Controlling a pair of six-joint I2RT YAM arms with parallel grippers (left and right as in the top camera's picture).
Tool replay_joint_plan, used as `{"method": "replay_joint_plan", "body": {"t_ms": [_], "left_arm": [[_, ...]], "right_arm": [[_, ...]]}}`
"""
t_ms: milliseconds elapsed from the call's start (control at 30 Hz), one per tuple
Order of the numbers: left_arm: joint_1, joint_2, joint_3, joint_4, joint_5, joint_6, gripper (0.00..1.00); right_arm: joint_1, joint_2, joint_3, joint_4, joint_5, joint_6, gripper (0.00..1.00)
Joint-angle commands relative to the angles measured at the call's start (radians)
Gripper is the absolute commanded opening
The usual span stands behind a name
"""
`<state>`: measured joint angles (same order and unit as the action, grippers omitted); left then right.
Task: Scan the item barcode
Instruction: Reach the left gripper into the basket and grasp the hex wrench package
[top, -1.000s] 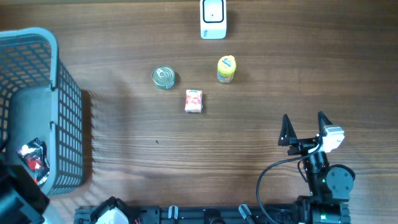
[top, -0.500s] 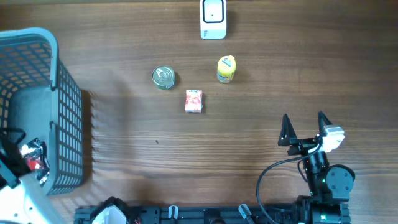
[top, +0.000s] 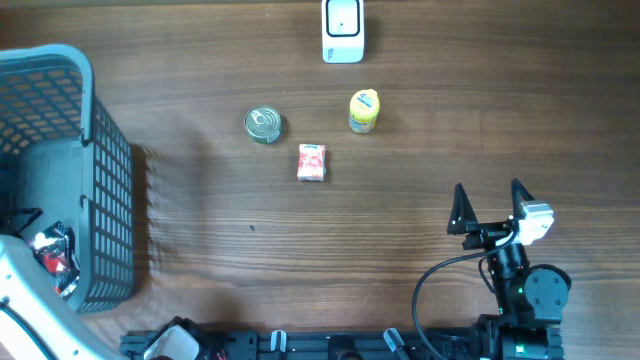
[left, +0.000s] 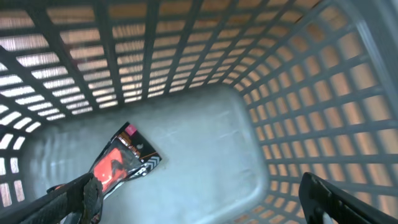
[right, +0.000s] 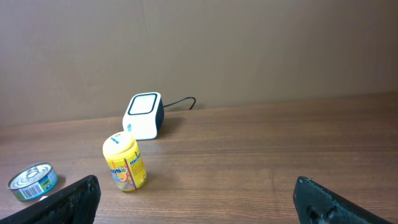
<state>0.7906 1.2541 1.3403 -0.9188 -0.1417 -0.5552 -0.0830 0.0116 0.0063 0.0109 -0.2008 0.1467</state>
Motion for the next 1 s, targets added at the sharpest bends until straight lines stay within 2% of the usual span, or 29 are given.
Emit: {"method": "replay_joint_plan", "body": {"t_ms": [0,167,233,400,500,600,767,833,967], "left_arm": [[0.06,0.003,-0.093,0.074,0.09,0.079,1.0],[0.195,0.003,-0.167,0.172,0.302,0.138,1.0],[0.231,0.003,-0.202,0.195,0.329,0.178,1.0],[0.24,0.013,-0.342,0.237,0.328,0.289,1.0],[0.24,0.056,-0.36,0.24,0.328,0.291,1.0],[0.24,0.121,-0.36,0.238,0.323,0.348,1.0],[0.24,0.23,-0.36,0.229,0.217,0.347,1.0],[0.24,0.251,-0.36,0.232,0.133,0.347,1.0],[0.24,0.276,-0.36,0.235,0.122,0.347,1.0]], "right_arm": [[0.002,-0.007,-0.001,0.004,0.0,0.013,1.0],[0.002,-0.007,-0.001,0.004,0.0,0.013,1.0],[0.002,-0.007,-0.001,0.004,0.0,0.013,1.0],[0.002,-0.007,-0.001,0.004,0.0,0.013,1.0],[0.002,-0.007,-0.001,0.004,0.0,0.013,1.0],[0.002,-0.007,-0.001,0.004,-0.001,0.013,1.0],[0.002,-0.007,-0.001,0.004,-0.001,0.013,1.0],[0.002,-0.007,-0.001,0.004,-0.001,0.013,1.0],[0.002,-0.007,-0.001,0.004,0.0,0.013,1.0]]}}
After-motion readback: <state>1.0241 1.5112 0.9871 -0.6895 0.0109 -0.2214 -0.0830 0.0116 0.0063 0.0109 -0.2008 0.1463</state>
